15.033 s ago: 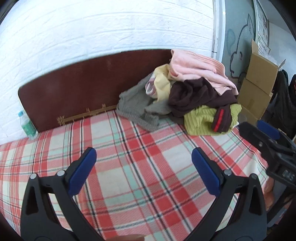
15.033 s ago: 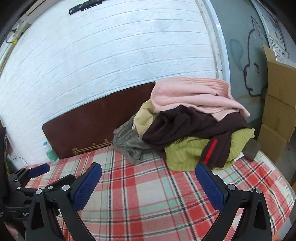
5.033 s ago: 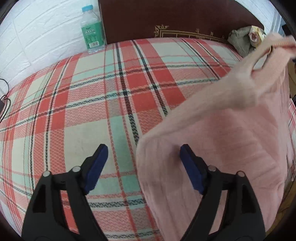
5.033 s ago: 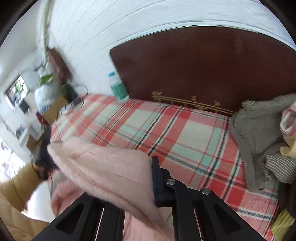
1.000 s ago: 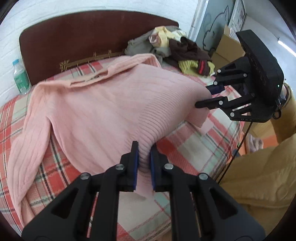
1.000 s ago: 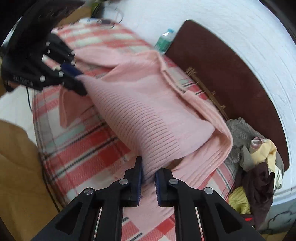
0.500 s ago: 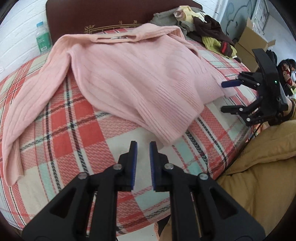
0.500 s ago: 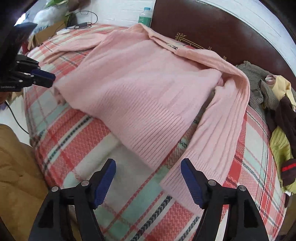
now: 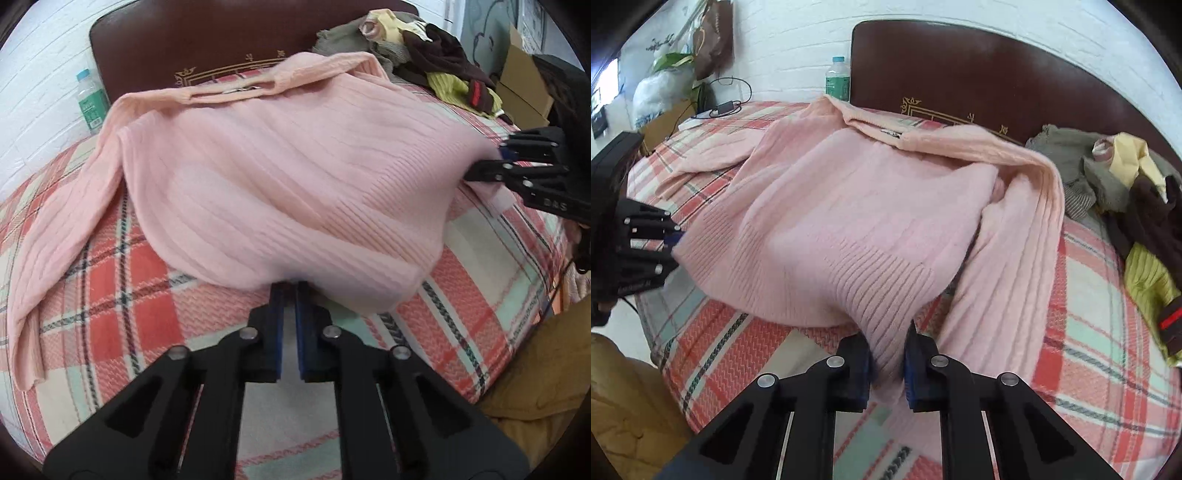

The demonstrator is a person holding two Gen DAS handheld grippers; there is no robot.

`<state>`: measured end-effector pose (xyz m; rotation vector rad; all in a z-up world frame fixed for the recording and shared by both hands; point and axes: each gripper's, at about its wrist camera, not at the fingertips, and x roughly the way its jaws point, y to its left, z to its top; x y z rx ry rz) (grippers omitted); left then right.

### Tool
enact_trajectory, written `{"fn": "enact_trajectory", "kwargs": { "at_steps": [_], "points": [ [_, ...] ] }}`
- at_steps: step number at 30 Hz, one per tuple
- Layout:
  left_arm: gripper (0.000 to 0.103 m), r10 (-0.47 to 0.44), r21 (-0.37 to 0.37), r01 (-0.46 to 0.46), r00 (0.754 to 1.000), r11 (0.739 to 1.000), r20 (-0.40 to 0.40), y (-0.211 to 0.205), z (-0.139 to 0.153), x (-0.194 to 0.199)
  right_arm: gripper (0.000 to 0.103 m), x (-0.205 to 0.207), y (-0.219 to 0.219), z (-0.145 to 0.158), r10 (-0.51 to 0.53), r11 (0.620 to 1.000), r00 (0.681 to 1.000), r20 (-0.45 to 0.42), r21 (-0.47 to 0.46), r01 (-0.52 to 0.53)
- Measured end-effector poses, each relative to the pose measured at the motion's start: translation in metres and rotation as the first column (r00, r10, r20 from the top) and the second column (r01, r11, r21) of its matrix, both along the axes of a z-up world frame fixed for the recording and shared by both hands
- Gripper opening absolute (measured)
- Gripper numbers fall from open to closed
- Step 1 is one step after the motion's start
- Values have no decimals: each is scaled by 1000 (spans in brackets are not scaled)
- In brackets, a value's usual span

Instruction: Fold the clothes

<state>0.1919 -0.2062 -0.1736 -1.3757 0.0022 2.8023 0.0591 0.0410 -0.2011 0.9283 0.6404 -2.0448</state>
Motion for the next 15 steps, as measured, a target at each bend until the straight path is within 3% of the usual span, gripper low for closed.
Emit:
{"fn": "enact_trajectory", "kwargs": {
  "at_steps": [3, 8, 12, 15],
  "points": [
    [6, 42, 28, -40, 998, 999, -56, -23, 27, 6, 12, 9, 5, 25, 40, 998, 997, -64, 42, -37],
    [6, -15, 40, 20, 993, 999, -113, -38, 69, 35, 12, 43, 3, 45, 224, 961, 966, -128, 193, -197],
    [7, 20, 66, -17, 999, 998, -39, -53, 51, 37, 12, 52, 1, 7, 286, 899, 952, -107, 373, -228],
    [7, 94, 109, -99, 994, 989, 53, -66, 18, 26, 12, 45, 5, -18, 250, 880, 967, -40, 427, -209]
  ]
}}
